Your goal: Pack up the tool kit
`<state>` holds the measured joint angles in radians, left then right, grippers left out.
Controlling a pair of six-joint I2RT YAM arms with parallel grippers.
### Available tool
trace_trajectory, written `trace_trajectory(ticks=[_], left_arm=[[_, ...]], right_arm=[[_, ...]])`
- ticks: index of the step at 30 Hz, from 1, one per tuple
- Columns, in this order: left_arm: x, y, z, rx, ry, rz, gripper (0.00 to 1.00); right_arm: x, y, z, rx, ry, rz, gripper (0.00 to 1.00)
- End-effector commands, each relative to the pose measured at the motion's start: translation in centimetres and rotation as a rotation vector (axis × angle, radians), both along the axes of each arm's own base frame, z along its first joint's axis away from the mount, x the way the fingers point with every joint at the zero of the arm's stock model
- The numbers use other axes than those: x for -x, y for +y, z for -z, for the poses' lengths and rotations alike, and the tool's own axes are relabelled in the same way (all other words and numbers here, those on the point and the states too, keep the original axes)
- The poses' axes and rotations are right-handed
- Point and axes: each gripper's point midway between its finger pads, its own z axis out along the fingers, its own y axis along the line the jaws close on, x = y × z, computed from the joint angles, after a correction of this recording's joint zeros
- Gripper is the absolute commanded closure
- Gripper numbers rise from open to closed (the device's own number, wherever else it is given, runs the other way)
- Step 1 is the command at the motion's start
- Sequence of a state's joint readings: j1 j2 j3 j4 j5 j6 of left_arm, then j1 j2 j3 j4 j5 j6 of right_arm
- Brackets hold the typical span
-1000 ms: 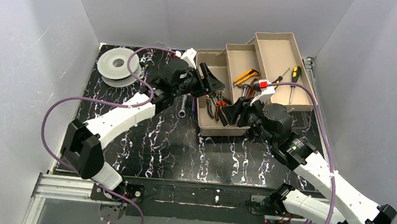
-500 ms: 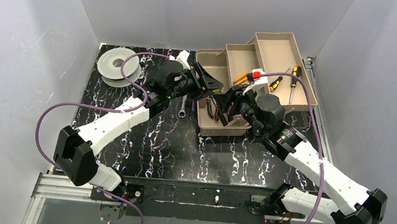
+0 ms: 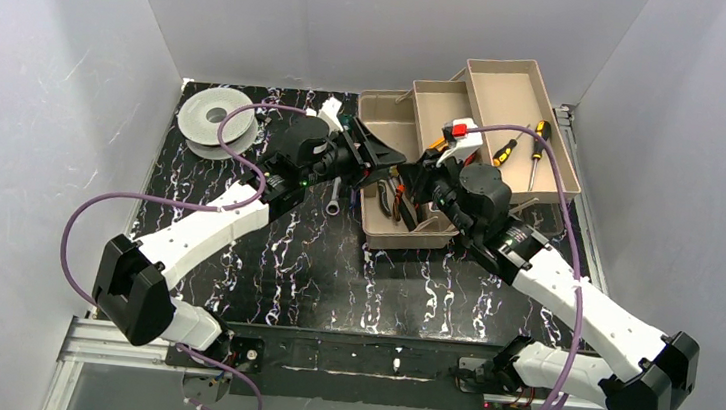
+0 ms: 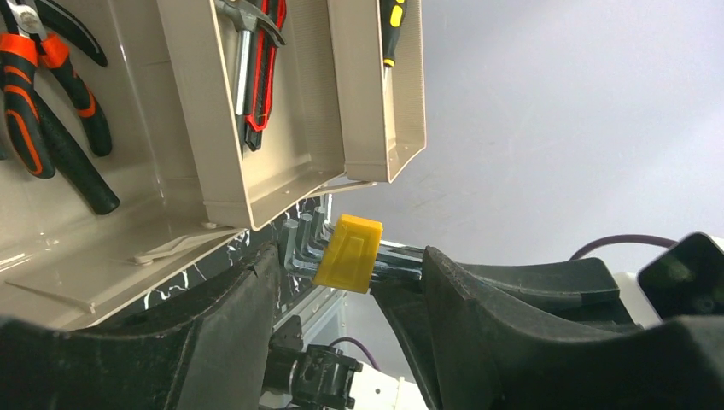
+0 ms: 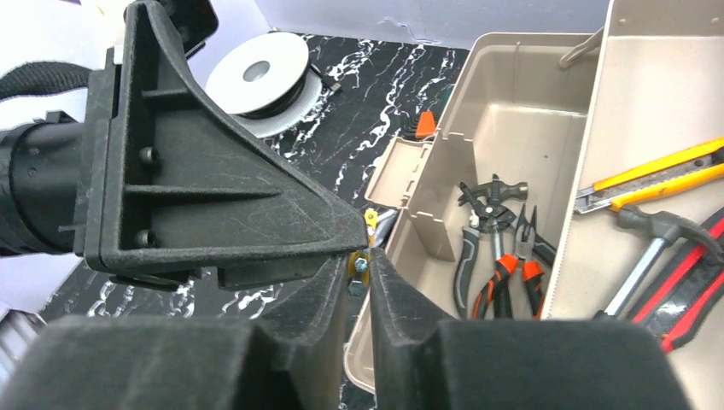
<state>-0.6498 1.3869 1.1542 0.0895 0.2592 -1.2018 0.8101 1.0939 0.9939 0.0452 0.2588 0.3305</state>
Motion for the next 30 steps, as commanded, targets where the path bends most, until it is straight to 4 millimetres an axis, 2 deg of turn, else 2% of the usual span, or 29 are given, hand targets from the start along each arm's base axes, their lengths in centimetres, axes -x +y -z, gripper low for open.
trace_trajectory(ticks=[1,3,6,8,11,12,16,20,24,30], left_arm=[[1.5,-0.5,-2.2,0.061,-0.032,0.067,0.52],[1.6,-0.4,-2.1,0.06,-0.033,0.066,0.51],[1.5,0.1,-2.0,0.033,-0.048,0.047,0.44],[1.5,0.6,-1.9,0.008,-0.061,0.03,0.33],[1.7,1.5,-2.2,-0.017,-0.08,0.005,0.04],[1.7,1.8,-2.1,-0.032,-0.08,-0.007,0.02],[1.3,3.9,-1.8,-0.114,-0.105,-0.071,0.02],[1.4,6.5,-1.3,-0.229,-0.163,-0.133,0.02],[1.4,8.6,-0.1,-0.348,-0.21,-0.17,0.02],[1.1,9.1,1.5,-0.44,-0.226,-0.151,0.02]], right_arm=[[-1.1,-0.6,-3.9,-0.065,-0.087,0.057,0.86],[-1.1,-0.8,-3.9,-0.066,-0.086,0.067,0.98],[-1.0,-1.5,-3.9,-0.072,-0.086,0.091,0.99],[-0.9,-2.1,-4.1,-0.078,-0.091,0.111,0.99],[-0.8,-3.2,-4.0,-0.065,-0.09,0.152,0.99],[-0.7,-3.7,-4.2,-0.064,-0.093,0.168,0.99],[-0.8,-5.9,-4.9,-0.027,-0.123,0.249,0.99],[-2.1,-10.3,-6.7,0.081,-0.152,0.423,0.99],[-5.1,-14.7,-8.6,0.097,-0.109,0.555,0.99],[-10.6,-18.8,-7.9,0.0,0.017,0.617,0.99]])
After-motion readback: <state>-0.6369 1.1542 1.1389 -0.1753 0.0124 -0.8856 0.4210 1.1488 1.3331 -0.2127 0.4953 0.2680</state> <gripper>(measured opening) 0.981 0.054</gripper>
